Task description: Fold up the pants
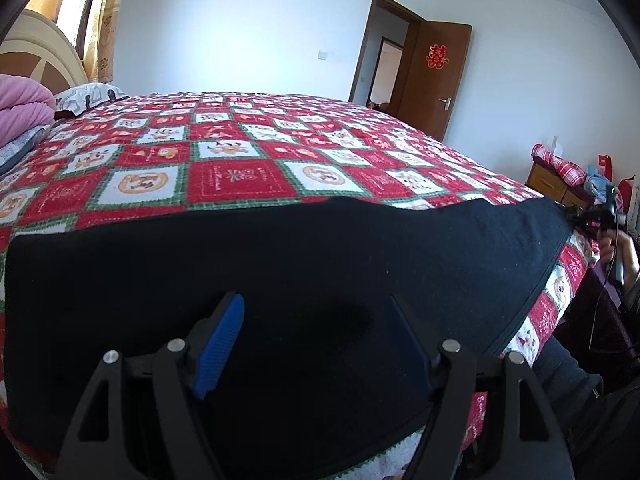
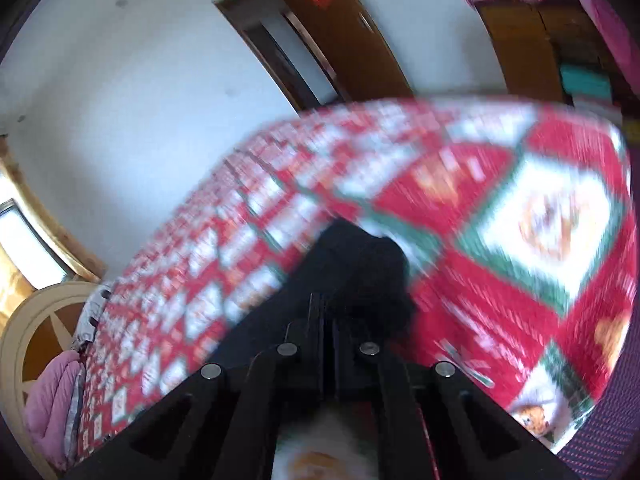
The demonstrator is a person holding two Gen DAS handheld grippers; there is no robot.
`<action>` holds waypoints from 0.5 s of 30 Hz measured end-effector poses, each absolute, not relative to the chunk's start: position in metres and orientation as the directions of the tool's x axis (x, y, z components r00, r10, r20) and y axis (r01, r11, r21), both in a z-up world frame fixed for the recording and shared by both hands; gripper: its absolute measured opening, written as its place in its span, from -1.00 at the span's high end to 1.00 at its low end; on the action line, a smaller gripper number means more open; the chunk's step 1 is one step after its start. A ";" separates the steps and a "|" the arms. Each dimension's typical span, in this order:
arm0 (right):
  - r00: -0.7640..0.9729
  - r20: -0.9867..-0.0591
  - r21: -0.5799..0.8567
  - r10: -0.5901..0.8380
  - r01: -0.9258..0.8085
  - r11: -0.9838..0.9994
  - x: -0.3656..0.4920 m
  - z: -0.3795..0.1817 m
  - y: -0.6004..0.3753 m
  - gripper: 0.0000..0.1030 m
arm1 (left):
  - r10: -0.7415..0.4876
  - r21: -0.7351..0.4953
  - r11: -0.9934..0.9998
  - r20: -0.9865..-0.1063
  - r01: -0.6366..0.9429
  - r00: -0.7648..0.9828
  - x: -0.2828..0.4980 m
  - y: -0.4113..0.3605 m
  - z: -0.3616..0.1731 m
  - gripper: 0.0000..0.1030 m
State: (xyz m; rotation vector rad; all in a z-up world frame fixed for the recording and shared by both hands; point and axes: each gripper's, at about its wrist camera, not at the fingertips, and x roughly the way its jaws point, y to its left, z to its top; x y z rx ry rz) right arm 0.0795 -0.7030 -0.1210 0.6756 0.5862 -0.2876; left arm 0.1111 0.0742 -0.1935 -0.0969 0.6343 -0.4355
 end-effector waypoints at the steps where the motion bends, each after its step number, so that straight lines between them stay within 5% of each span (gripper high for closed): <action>1: 0.814 -0.579 0.528 -0.045 0.416 0.740 0.078 -0.128 -0.707 0.94 | -0.422 -0.220 0.906 -0.553 0.363 0.719 0.111 0.074 -0.194 -0.48; 10: 0.838 -0.540 0.561 -0.079 0.427 0.709 0.071 -0.121 -0.724 0.89 | -0.423 -0.217 0.905 -0.548 0.366 0.722 0.111 0.074 -0.195 -0.49; 15: 0.815 -0.517 0.451 -0.261 0.519 0.726 0.054 -0.092 -0.710 0.28 | -0.406 -0.204 0.913 -0.557 0.354 0.724 0.111 0.075 -0.189 -0.49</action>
